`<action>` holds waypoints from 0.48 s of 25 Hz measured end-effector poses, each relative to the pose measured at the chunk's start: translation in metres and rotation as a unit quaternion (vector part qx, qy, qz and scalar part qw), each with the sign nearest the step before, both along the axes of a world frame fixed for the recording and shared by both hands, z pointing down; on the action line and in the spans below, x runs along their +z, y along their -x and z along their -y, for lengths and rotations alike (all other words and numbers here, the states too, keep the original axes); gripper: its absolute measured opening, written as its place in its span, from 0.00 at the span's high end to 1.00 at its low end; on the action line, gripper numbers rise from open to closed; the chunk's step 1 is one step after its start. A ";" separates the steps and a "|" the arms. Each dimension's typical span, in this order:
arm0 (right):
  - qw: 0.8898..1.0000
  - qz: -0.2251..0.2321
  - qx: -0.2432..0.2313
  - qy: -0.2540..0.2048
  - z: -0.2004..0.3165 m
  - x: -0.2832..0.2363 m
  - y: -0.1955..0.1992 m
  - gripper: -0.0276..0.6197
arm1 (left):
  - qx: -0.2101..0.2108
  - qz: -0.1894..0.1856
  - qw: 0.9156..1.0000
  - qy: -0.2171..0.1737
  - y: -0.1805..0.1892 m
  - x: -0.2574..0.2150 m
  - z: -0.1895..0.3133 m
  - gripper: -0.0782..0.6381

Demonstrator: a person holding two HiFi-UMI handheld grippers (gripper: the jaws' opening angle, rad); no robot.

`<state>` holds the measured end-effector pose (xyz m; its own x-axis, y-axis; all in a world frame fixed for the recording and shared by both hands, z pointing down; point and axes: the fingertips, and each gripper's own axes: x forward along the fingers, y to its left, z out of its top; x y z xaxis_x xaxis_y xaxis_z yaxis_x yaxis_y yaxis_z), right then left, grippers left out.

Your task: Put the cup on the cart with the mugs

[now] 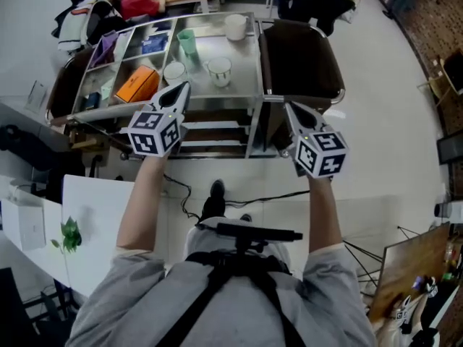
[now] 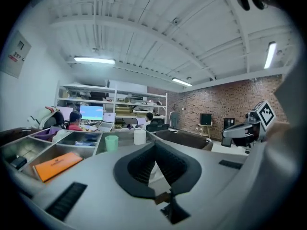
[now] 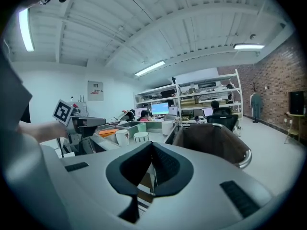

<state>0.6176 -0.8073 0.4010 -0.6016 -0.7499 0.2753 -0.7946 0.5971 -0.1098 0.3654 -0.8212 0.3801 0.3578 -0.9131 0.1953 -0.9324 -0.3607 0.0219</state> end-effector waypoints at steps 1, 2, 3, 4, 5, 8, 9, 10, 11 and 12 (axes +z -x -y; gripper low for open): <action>1.000 0.000 0.002 0.002 -0.008 0.004 -0.007 0.98 | -0.006 -0.001 1.000 0.005 0.000 0.007 -0.012 0.89; 1.000 0.002 0.005 0.004 -0.016 0.009 -0.013 0.98 | -0.012 -0.002 1.000 0.009 0.001 0.014 -0.024 0.89; 1.000 0.005 0.007 0.007 -0.023 0.014 -0.019 0.98 | -0.018 -0.004 1.000 0.014 0.002 0.020 -0.035 0.89; 1.000 0.008 0.010 0.010 -0.031 0.019 -0.025 0.98 | -0.023 -0.009 1.000 0.018 0.003 0.026 -0.046 0.89; 1.000 0.012 0.012 0.014 -0.038 0.024 -0.030 0.98 | -0.029 -0.016 0.999 0.020 0.004 0.030 -0.056 0.89; 0.999 0.018 0.013 0.026 -0.056 0.038 -0.039 0.98 | -0.044 -0.036 0.998 0.022 0.010 0.036 -0.079 0.89; 0.999 0.018 0.012 0.028 -0.061 0.041 -0.040 0.98 | -0.048 -0.038 0.998 0.022 0.011 0.038 -0.086 0.89; 0.999 0.018 0.010 0.029 -0.066 0.043 -0.041 0.98 | -0.051 -0.039 0.998 0.023 0.011 0.039 -0.092 0.89; 0.999 0.018 0.008 0.028 -0.071 0.045 -0.041 0.98 | -0.053 -0.039 0.998 0.025 0.011 0.041 -0.099 0.89; 0.999 0.018 0.007 0.027 -0.075 0.046 -0.041 0.98 | -0.055 -0.037 0.997 0.026 0.012 0.042 -0.105 0.89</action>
<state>0.6586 -0.7324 0.4467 -0.6018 -0.7423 0.2947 -0.7974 0.5789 -0.1705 0.3538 -0.7158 0.4225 0.2718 -0.9366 0.2212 -0.9613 -0.2535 0.1078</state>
